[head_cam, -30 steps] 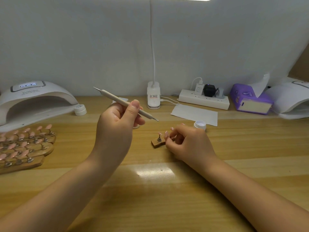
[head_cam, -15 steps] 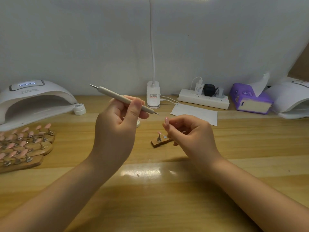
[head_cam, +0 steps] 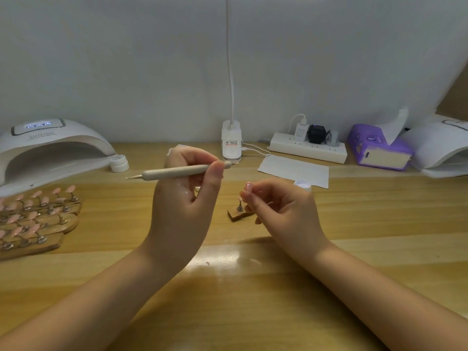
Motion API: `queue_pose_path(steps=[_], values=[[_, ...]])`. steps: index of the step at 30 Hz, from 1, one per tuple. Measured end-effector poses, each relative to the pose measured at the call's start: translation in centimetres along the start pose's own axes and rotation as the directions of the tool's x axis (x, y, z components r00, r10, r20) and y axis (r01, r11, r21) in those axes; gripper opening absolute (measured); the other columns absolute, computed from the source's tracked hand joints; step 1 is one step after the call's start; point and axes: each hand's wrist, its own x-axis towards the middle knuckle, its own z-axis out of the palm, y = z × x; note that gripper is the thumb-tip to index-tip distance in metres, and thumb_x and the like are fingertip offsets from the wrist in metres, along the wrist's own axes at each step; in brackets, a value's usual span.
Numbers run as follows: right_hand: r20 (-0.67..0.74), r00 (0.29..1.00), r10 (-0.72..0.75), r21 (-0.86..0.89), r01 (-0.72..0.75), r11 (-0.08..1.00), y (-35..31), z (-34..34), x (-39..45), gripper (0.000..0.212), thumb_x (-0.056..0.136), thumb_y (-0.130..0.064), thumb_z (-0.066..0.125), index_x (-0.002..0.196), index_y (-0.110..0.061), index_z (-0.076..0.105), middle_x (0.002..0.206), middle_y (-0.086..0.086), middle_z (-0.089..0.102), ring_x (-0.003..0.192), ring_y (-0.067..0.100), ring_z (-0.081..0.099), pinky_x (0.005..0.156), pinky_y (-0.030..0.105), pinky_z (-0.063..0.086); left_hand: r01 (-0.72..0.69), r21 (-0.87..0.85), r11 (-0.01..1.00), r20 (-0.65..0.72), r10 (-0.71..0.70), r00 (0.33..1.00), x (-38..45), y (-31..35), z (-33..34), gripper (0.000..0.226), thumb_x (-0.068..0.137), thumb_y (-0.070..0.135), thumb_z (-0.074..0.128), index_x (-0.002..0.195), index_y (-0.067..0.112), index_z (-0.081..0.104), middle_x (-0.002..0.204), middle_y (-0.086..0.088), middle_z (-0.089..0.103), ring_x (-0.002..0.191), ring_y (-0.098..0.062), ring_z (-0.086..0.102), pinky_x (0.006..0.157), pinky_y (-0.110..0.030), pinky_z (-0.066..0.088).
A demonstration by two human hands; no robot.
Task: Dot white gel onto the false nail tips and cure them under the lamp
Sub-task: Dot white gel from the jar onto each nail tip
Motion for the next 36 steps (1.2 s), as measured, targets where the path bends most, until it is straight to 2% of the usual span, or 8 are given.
queue_pose_path(steps=[4,11,16,25,29,36], values=[[-0.008,1.0,0.002,-0.018,-0.002,1.0,0.14,0.01,-0.04,0.012,0.086,-0.012,0.067,0.097,-0.009,0.071,0.082,0.003,0.072,0.075,0.015,0.07,0.063,0.035,0.059,0.009,-0.051,0.999,0.049,-0.006,0.999,-0.26,-0.26,0.27,0.003,0.094,0.023,0.052,0.091,0.022,0.053,0.074,0.003,0.062,0.071,-0.009,0.063,0.066,-0.02,0.051],[-0.017,0.998,-0.056,-0.026,0.055,0.998,-0.24,0.1,-0.01,0.01,0.086,-0.011,0.068,0.096,-0.01,0.071,0.082,0.0,0.071,0.074,0.014,0.069,0.063,0.033,0.058,-0.014,0.016,1.0,0.089,0.012,0.996,-0.4,-0.18,0.34,0.005,0.093,0.026,0.052,0.088,0.023,0.052,0.071,0.002,0.063,0.069,-0.01,0.064,0.063,-0.025,0.052],[-0.018,0.998,-0.067,-0.033,0.067,0.997,-0.28,0.1,-0.07,0.01,0.086,-0.011,0.068,0.095,-0.01,0.072,0.081,-0.001,0.071,0.073,0.015,0.069,0.062,0.035,0.058,-0.04,0.049,0.998,0.09,0.035,0.995,-0.43,0.09,0.33,0.011,0.089,0.037,0.05,0.087,0.026,0.05,0.07,0.002,0.061,0.067,-0.012,0.063,0.062,-0.033,0.053],[-0.021,0.996,-0.083,-0.033,0.082,0.996,-0.4,0.16,-0.06,0.009,0.086,-0.01,0.068,0.095,-0.008,0.072,0.08,0.0,0.071,0.071,0.014,0.069,0.059,0.035,0.058,-0.05,0.067,0.997,0.084,0.044,0.996,-0.41,0.1,0.34,0.01,0.09,0.037,0.048,0.086,0.027,0.05,0.069,0.003,0.061,0.066,-0.014,0.061,0.06,-0.03,0.051],[-0.025,0.996,-0.09,-0.051,0.089,0.995,-0.39,0.21,-0.04,0.009,0.086,-0.012,0.069,0.094,-0.009,0.072,0.079,-0.001,0.071,0.071,0.013,0.069,0.059,0.035,0.057,-0.053,0.062,0.997,0.088,0.047,0.995,-0.43,0.16,0.43,0.008,0.09,0.036,0.049,0.085,0.029,0.049,0.069,0.003,0.061,0.067,-0.01,0.062,0.06,-0.021,0.05],[-0.018,0.995,-0.103,-0.065,0.101,0.993,-0.39,0.13,-0.01,0.01,0.087,-0.011,0.068,0.096,-0.009,0.072,0.08,-0.002,0.071,0.072,0.011,0.069,0.061,0.032,0.058,-0.045,0.085,0.995,0.092,0.037,0.995,-0.49,0.19,0.5,0.009,0.091,0.023,0.051,0.084,0.028,0.048,0.07,0.003,0.06,0.067,-0.007,0.062,0.06,-0.015,0.048]])
